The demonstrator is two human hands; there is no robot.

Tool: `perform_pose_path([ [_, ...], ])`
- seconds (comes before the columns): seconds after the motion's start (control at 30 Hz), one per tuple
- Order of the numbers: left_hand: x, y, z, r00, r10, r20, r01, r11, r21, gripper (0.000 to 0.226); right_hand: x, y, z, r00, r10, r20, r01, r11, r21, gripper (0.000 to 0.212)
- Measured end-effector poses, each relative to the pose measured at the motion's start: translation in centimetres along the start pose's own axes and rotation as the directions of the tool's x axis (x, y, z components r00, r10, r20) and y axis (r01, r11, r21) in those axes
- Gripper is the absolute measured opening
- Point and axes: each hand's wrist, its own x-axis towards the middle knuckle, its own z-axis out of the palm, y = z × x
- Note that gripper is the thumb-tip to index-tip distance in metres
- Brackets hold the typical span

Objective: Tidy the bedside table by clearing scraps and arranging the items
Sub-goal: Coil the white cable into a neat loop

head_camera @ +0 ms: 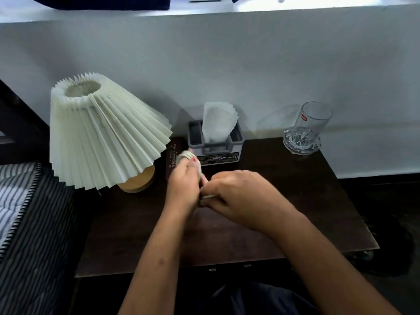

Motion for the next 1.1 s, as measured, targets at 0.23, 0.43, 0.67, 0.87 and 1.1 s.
perform_pose_path([
  [0.23,-1.6,0.8,0.1,0.773,-0.292,0.564,0.36,0.933,-0.011,0.049,-1.1,3.9,-0.7,0.962,0.133,-0.239,-0.094,0.981,0.168,0.021],
  [0.43,-1.5,1.3,-0.4,0.628,-0.334,0.703,0.57,0.812,-0.123,0.05,-0.8,4.9,0.6,0.92,0.251,-0.3,-0.19,0.958,0.216,0.022],
  [0.67,-1.3,1.4,-0.6,0.648,-0.291,0.704,0.602,0.762,-0.239,0.043,-0.1,4.7,1.3,0.915,0.392,-0.094,-0.273,0.775,0.57,0.019],
  [0.87,-1.1,1.1,-0.3,0.792,-0.337,0.509,0.54,0.777,-0.325,0.059,0.1,4.4,2.0,0.922,0.343,0.181,-0.332,0.459,0.824,0.049],
  [1.1,-0.7,0.8,0.6,0.908,-0.375,0.187,0.417,0.858,-0.301,0.064,0.0,4.2,1.8,0.904,0.34,0.261,-0.381,0.357,0.853,0.021],
])
